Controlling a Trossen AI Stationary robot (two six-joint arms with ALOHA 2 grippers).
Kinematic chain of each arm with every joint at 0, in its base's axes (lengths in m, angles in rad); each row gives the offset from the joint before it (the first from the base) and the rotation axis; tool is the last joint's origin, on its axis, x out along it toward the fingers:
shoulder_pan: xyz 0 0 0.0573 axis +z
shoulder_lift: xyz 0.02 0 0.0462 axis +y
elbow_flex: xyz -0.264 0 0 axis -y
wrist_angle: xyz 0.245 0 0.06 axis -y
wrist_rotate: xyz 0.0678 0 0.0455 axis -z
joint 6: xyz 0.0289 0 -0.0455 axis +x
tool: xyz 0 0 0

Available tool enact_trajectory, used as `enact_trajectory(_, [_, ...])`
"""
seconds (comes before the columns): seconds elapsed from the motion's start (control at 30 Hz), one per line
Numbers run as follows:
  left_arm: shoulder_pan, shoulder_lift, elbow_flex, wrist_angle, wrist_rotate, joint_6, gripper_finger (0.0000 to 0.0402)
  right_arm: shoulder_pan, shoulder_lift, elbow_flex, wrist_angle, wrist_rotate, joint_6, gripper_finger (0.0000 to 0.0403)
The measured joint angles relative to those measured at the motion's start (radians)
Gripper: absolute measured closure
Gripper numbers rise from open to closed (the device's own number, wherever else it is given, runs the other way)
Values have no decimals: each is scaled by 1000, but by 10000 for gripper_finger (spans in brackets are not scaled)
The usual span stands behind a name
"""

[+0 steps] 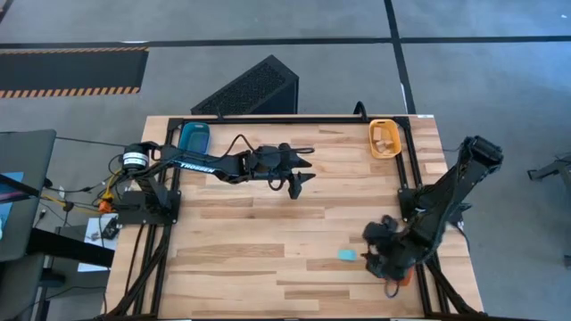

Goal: Sort & place blocks by color
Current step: Put the light blue block into the orange bin

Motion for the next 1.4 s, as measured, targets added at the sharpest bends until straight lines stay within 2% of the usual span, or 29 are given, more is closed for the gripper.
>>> enact_trajectory(0.1, [0, 0, 0, 0, 0, 45, 228, -47, 65, 0, 69, -8, -232, 108])
enact_trajectory(0.2, [0, 0, 0, -2, 0, 77, 228, -87, 142, 0, 131, -34, -365, 107])
enact_trajectory(0.33, [0, 0, 0, -3, 14, 94, 228, -125, 212, 0, 168, -109, -406, 106])
enact_trajectory(0.63, [0, 0, 0, -50, 9, 148, 228, -154, 325, -1, 308, -164, -488, 109])
enact_trajectory(0.83, [1, 0, 0, -54, 9, 197, 228, -169, 374, 0, 393, -161, -487, 153])
enact_trajectory(1.07, [6, 0, 0, -53, 8, 232, 228, -210, 352, 2, 352, -170, -493, 283])
enact_trajectory(1.2, [19, 0, 0, -53, 8, 232, 228, -238, 294, -2, 306, -177, -524, 285])
enact_trajectory(1.4, [38, 0, 0, -50, 7, 230, 228, -284, 136, 0, 192, -195, -504, 285])
